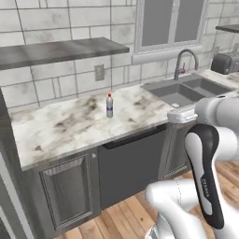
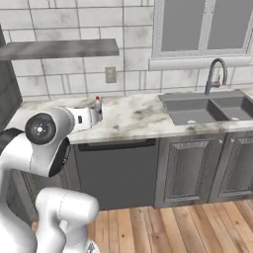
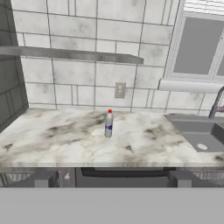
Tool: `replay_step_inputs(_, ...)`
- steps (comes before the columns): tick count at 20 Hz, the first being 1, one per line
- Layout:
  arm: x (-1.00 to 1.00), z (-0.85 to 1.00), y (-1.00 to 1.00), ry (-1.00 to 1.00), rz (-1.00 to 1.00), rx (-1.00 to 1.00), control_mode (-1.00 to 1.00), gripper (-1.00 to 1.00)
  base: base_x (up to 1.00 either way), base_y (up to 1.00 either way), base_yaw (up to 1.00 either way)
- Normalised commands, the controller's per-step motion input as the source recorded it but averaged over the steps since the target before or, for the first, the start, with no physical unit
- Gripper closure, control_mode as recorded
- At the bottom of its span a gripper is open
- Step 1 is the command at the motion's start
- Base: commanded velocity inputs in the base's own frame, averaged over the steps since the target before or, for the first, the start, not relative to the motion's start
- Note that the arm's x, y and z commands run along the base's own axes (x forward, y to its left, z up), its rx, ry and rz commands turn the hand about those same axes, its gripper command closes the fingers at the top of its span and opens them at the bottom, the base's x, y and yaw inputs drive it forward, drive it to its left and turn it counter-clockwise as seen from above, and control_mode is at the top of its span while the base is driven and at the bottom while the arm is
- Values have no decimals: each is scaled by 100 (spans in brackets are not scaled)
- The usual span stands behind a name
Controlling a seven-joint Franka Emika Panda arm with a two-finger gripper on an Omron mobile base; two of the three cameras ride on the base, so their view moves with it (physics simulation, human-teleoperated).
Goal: Move the drinks to the dining counter.
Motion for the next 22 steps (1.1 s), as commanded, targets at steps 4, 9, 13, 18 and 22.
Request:
replay_step_inputs(4, 0, 0, 0, 0, 0, 0, 100, -100, 2, 40, 15)
replay_step_inputs(9, 0, 0, 0, 0, 0, 0, 100, -100, 19, -12, 10)
replay_step_inputs(13, 0, 0, 0, 0, 0, 0, 100, -100, 45, -37, 4)
replay_step_inputs(18, 0, 0, 0, 0, 0, 0, 100, -100, 62, -15, 2)
replay_step_inputs(22, 0, 0, 0, 0, 0, 0, 100, -100, 78, 1, 0)
